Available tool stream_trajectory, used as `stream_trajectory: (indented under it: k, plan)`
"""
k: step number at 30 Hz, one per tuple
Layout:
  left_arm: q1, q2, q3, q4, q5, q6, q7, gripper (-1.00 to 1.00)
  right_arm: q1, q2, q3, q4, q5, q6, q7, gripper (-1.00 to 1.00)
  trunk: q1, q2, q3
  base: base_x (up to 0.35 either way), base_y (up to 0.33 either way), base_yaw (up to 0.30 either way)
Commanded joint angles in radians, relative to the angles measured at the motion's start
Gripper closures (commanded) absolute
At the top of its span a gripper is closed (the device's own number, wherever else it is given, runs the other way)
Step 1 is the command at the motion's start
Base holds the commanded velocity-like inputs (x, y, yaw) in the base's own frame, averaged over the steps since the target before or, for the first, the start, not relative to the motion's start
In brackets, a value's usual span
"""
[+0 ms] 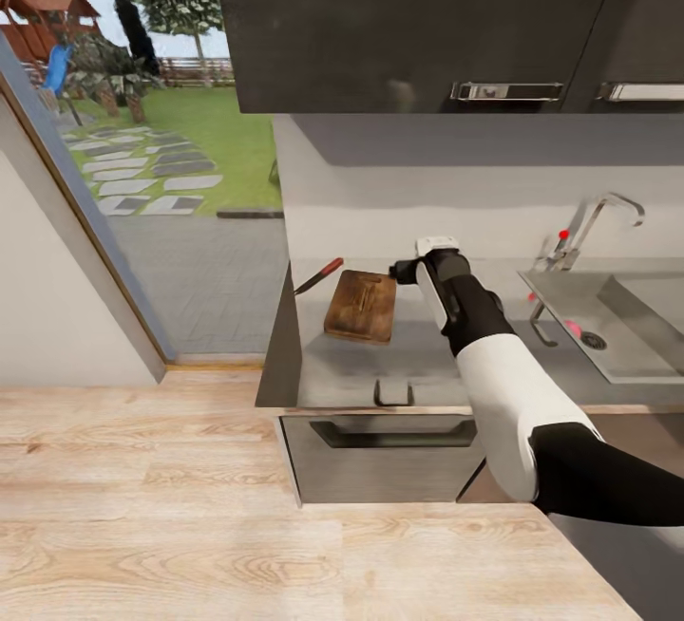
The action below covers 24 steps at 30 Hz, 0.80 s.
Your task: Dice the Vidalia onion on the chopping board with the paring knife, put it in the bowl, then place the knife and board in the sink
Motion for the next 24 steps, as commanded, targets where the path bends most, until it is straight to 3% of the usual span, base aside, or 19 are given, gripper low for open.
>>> stream_trajectory:
  k: [1,7,24]
  plan:
    - [0.0,0.0,0.0,0.0,0.001,-0.002,0.0,-1.0,-0.002,0.002,0.002,-0.002,0.004,0.006,-0.002,-1.0,0.001,-0.002,-0.002,0.0,0.0,0.0]
    - [0.0,0.006,0.001,0.0,0.001,-0.002,-0.001,-1.0,-0.003,0.004,0.002,-0.004,0.004,0.008,-0.004,-1.0,0.001,-0.002,-0.002,0.085,0.016,0.0]
    - [0.0,0.009,0.001,0.0,0.001,-0.002,-0.001,-1.0,-0.003,0.007,0.003,0.007,0.003,0.01,0.0,-1.0,0.001,-0.002,-0.002,0.281,0.012,0.0]
